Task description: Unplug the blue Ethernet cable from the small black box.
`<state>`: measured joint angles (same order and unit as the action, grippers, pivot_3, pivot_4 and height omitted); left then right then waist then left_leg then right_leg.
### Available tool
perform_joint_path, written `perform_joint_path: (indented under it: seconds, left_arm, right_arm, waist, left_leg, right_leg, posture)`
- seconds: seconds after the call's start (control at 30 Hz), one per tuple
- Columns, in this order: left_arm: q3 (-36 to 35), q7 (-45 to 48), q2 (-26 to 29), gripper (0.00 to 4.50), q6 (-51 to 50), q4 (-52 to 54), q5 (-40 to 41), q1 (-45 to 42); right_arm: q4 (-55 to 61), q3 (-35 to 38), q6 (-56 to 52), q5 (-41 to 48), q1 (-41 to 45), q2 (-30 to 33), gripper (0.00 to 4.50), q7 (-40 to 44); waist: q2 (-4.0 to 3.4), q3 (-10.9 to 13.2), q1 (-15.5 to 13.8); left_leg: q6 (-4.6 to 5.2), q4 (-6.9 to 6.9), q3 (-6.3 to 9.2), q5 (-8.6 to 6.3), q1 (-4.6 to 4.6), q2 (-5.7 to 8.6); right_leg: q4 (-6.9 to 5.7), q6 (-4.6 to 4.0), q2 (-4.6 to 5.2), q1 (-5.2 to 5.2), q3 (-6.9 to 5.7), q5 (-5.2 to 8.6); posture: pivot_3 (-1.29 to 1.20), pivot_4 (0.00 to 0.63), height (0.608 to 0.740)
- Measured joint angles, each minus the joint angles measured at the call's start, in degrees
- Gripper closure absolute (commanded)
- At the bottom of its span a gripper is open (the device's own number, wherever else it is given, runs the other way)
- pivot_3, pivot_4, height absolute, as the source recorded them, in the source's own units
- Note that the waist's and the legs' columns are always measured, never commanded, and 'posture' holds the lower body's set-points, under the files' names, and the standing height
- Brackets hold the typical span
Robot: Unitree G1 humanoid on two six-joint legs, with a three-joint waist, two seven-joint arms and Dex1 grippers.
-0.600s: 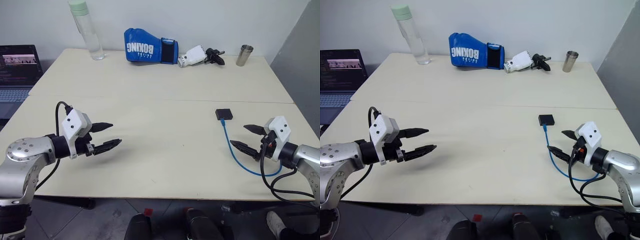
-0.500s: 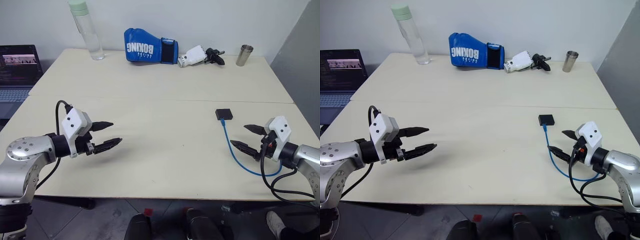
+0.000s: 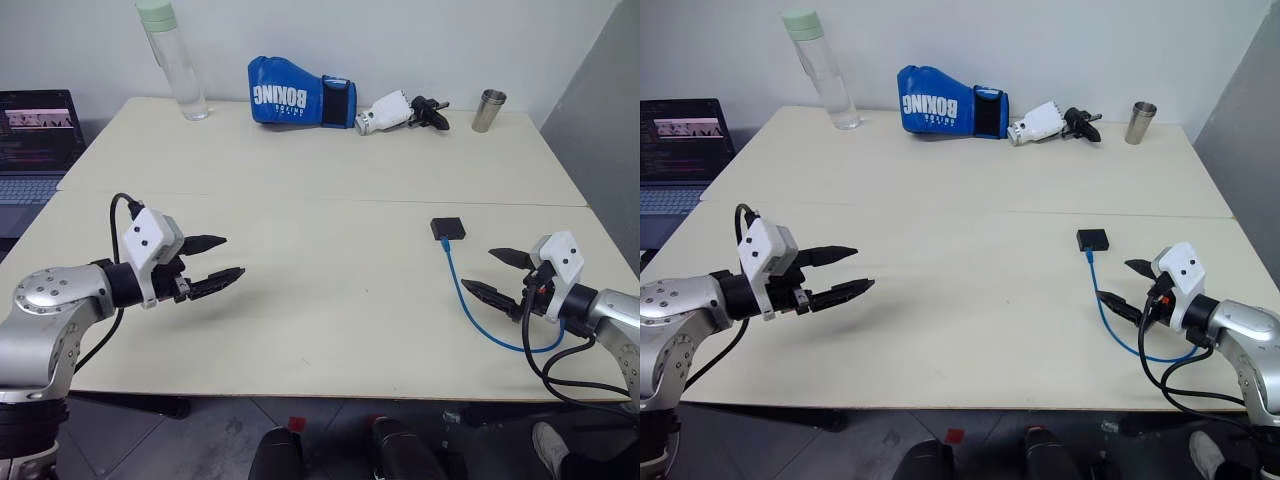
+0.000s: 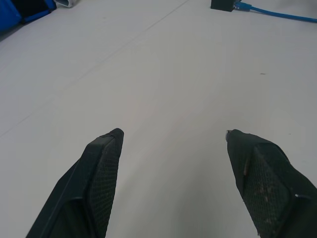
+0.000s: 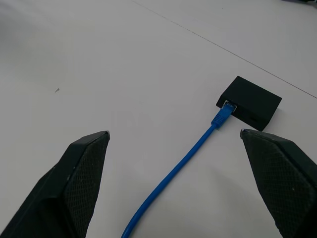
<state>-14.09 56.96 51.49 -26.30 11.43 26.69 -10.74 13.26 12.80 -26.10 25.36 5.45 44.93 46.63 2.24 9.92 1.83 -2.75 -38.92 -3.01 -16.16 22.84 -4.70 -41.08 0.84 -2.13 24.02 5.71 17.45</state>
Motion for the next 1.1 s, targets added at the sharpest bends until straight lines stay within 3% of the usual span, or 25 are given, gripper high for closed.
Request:
perform_joint_path:
  seconds: [0.17,0.33,0.53,0.73,1.1]
  left_arm:
    - [1.74,0.65,0.00,0.97,-1.08,0.28,0.28,-3.04]
    - [3.13,3.58,-0.59,0.02,-3.28,0.29,3.53,-6.86]
    - [9.50,7.00,-2.07,0.02,-4.72,3.56,5.13,-10.45]
    - [14.45,7.53,-6.03,0.02,-3.68,2.75,4.15,-17.30]
    - [17.44,8.83,-8.61,0.02,0.61,-1.67,0.17,-19.80]
  right_arm:
    - [1.81,-0.09,-1.82,0.69,-0.06,-0.08,0.03,-0.46]
    - [3.99,-0.07,-4.08,1.29,-0.30,-0.51,0.00,-1.56]
    - [7.65,-1.10,-12.27,2.84,1.06,-3.76,0.00,-8.45]
    - [7.36,-5.65,-17.62,-1.04,6.73,-11.60,0.00,-20.16]
    - [-10.18,-7.54,-13.14,-11.25,16.94,-23.34,0.00,-35.10]
  waist:
    - [0.00,0.00,-0.01]
    - [0.00,0.00,-0.02]
    - [0.00,0.00,-0.02]
    - [0.00,-0.01,0.01]
    - [-0.03,0.00,0.04]
  left_leg:
    - [0.00,0.00,0.01,0.00,0.00,0.01]
    - [0.00,0.00,0.01,0.00,0.00,0.02]
    - [-0.02,-0.02,0.05,0.01,0.03,0.02]
    - [-0.02,-0.03,0.08,0.01,0.04,0.05]
    - [-0.03,0.00,0.05,0.02,0.07,0.05]
  right_leg:
    - [0.00,0.00,0.00,0.00,-0.01,0.00]
    - [0.00,0.00,0.00,-0.01,-0.01,0.00]
    - [-0.01,0.00,-0.01,-0.02,-0.02,0.00]
    - [-0.03,0.00,-0.04,0.00,0.01,0.00]
    - [-0.01,-0.01,-0.03,0.05,0.02,0.00]
  posture:
    - [0.00,0.150,0.740]
    - [0.00,0.150,0.740]
    - [0.00,0.150,0.740]
    - [0.00,0.150,0.740]
    - [0.00,0.150,0.740]
